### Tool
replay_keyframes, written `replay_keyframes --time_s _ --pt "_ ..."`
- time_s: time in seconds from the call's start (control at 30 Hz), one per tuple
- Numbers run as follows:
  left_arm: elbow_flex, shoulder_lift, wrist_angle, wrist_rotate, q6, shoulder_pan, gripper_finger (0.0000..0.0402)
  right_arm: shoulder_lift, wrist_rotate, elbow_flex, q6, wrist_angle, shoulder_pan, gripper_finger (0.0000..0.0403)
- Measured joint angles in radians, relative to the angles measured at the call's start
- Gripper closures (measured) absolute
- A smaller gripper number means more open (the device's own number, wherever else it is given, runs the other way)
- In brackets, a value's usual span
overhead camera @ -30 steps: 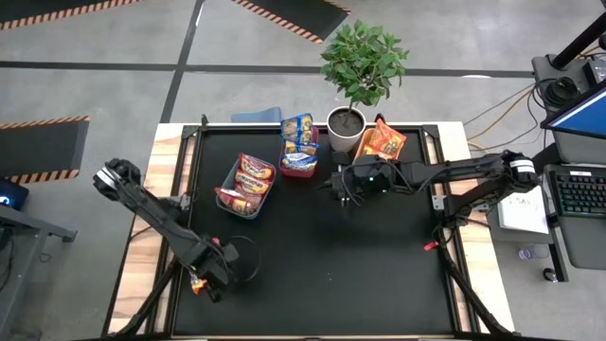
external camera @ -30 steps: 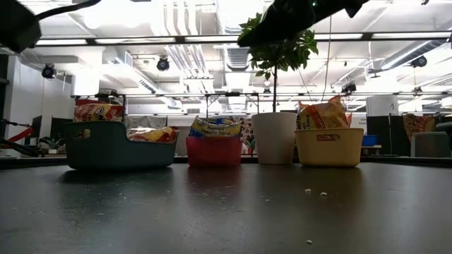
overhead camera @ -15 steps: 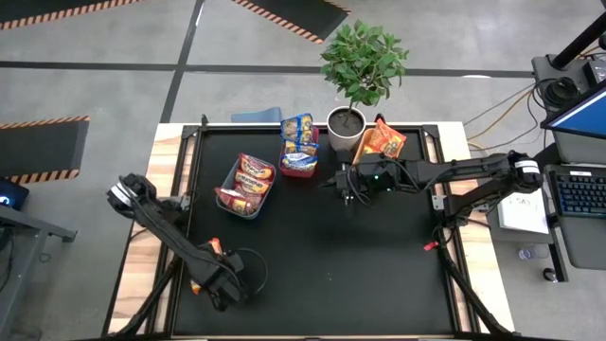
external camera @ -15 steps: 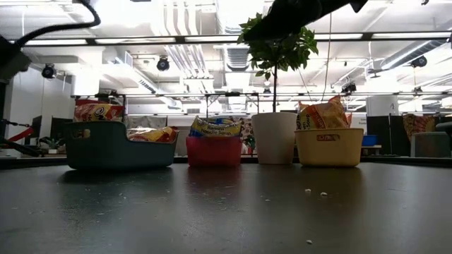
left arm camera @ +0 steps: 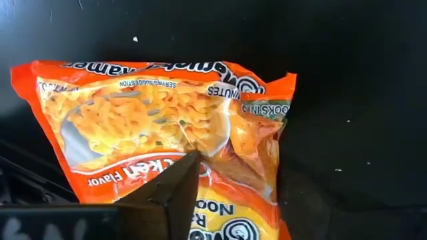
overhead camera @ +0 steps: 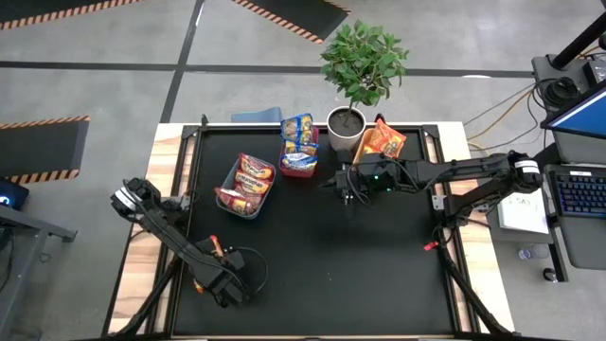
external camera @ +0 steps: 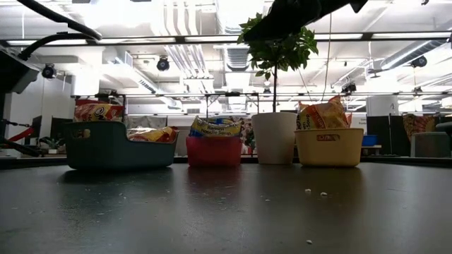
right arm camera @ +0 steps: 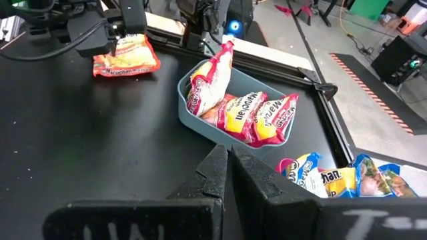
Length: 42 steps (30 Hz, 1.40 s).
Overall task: Sort Maruchan noodles
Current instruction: Put the orange noodle pack into the yellow bin
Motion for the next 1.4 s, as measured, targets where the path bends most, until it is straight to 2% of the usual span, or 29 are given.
replay_keyframes --time_s 0.13,0.27,0.33,0.4,0.53,0.63,0.8,0.9,1.13,1.4 --pt "0.0 0.005 -0.005 -0.003 0.027 0.0 0.0274 0.0 0.0 0.0 0.005 0.0 0.0 0.039" --pt "0.0 0.003 -0.008 -0.026 0.065 -0.001 0.0339 0.001 0.0 0.0 0.006 0.0 0.0 0.039" --pt "0.0 -0.002 -0.002 -0.052 0.101 -0.001 0.0375 0.001 0.0 0.0 0.011 0.0 0.001 0.039" --pt "0.0 -0.01 0.011 -0.107 0.136 0.001 0.0393 0.001 0.0 0.0 0.025 0.0 0.001 0.039" --pt "-0.001 -0.029 0.042 -0.239 0.219 0.032 0.0387 0.001 0.0 0.0 0.049 -0.002 0.001 0.039" --pt "-0.002 -0.049 0.125 -0.304 0.348 0.059 0.0396 0.001 0.0 -0.002 0.06 -0.015 0.001 0.039" --pt "-0.002 -0.086 0.428 -0.424 0.74 0.105 0.04 0.001 0.0 -0.002 0.086 -0.039 0.001 0.039" --pt "-0.001 -0.087 0.524 -0.485 0.952 0.165 0.0401 0.001 0.0 -0.002 0.107 -0.06 0.001 0.039" --pt "-0.001 -0.06 0.631 -0.478 1.325 0.317 0.0401 0.002 -0.003 -0.002 0.201 -0.137 0.001 0.039" --pt "-0.001 -0.029 0.706 -0.362 1.543 0.396 0.0402 0.002 -0.002 -0.009 0.317 -0.214 0.001 0.039"
